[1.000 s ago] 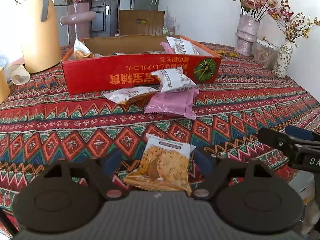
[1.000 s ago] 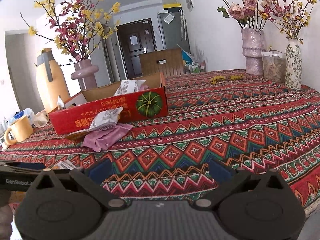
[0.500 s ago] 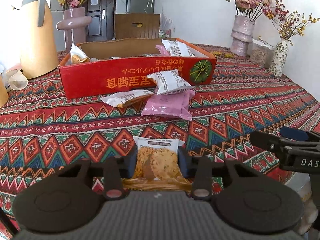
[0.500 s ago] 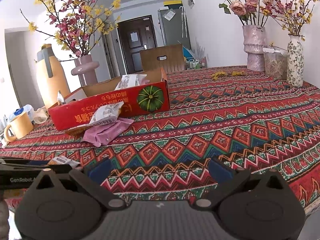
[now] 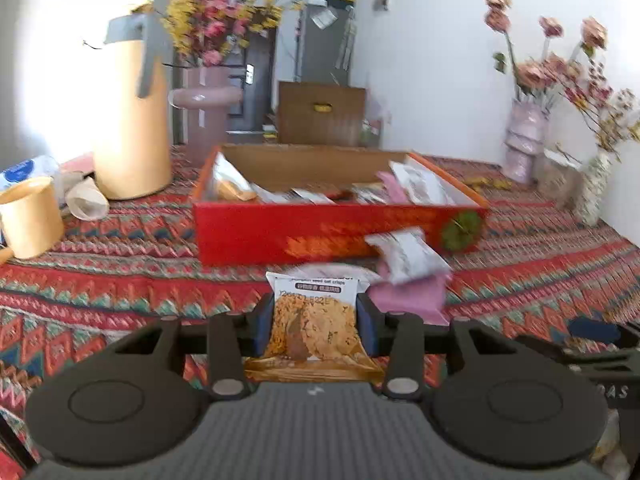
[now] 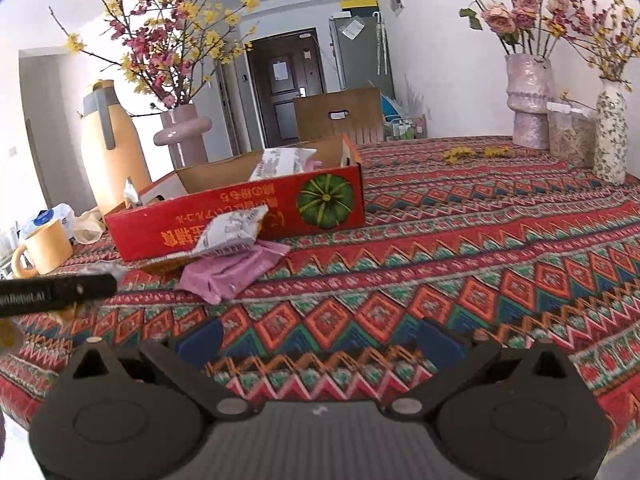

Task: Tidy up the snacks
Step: 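Grasp the cookie packet with the left tool while the right tool grasps a white packet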

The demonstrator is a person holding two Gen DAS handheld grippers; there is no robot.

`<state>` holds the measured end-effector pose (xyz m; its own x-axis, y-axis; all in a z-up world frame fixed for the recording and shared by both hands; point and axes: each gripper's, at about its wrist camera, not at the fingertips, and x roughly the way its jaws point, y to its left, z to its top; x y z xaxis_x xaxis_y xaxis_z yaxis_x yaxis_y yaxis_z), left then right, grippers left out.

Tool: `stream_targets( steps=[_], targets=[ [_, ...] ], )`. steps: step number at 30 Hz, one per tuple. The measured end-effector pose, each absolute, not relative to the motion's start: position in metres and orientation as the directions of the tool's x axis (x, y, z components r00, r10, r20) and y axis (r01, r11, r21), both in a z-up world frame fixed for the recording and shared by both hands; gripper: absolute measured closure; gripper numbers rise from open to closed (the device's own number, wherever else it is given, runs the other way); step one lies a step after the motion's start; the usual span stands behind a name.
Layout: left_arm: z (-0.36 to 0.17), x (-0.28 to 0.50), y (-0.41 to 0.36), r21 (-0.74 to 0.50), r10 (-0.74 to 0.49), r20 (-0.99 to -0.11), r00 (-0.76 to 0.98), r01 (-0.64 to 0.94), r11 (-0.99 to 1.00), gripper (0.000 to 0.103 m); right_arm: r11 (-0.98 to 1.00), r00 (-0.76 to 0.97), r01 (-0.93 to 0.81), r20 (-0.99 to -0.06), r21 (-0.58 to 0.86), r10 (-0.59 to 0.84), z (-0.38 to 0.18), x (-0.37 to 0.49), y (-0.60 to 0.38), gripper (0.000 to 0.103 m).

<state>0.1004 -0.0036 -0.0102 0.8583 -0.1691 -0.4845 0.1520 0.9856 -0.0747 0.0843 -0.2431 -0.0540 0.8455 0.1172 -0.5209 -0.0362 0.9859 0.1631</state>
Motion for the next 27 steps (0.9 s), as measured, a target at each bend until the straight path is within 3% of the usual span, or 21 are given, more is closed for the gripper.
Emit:
stream_targets(
  steps=[14, 27],
  targets=[
    [-0.011, 0.156, 0.019, -0.106, -0.081, -0.364, 0.928, 0.045, 0.993, 0.061, 0.985, 0.86, -0.109, -0.485, 0.131, 0.16, -0.035, 0.15, -0.202, 0.0],
    [-0.022, 0.162, 0.031, -0.166, -0.095, -0.376, 0.922, 0.034, 0.986, 0.061, 0.984, 0.857, -0.123, -0.485, 0.132, 0.172, -0.043, 0.21, -0.184, 0.0]
  ],
)
